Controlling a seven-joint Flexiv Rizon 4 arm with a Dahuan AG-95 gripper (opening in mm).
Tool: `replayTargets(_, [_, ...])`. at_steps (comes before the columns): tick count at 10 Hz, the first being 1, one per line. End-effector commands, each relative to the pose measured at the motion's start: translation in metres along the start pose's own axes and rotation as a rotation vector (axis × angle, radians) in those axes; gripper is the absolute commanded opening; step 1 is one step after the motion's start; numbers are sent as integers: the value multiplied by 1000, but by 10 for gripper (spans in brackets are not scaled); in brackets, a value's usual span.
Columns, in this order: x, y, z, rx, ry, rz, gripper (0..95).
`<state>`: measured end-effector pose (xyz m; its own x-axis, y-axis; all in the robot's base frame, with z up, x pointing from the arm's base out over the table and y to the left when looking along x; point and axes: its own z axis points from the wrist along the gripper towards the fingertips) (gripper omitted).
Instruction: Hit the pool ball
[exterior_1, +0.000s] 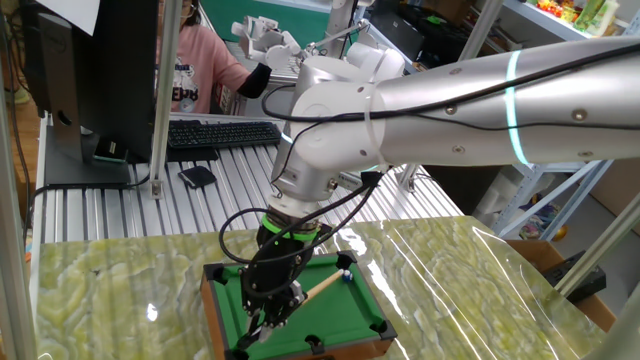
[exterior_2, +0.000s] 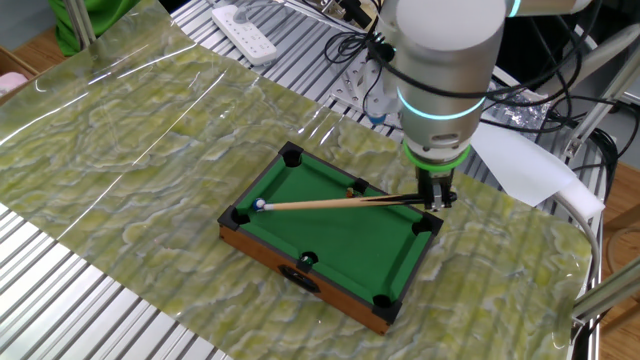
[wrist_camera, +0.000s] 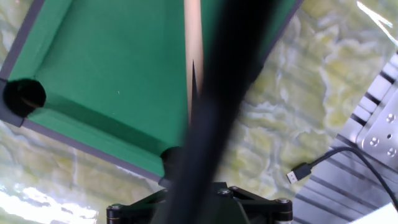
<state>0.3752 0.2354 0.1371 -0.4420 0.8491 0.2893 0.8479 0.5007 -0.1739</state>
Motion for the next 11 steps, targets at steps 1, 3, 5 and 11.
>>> replayTargets(1, [3, -5, 3, -8, 6, 5, 0])
replayTargets(3, [3, -14, 10, -10, 4, -12, 0])
replayTargets(5, [3, -17, 13, -1, -7, -41, 0])
replayTargets(11, [-2, -18, 10, 47, -23, -48, 0])
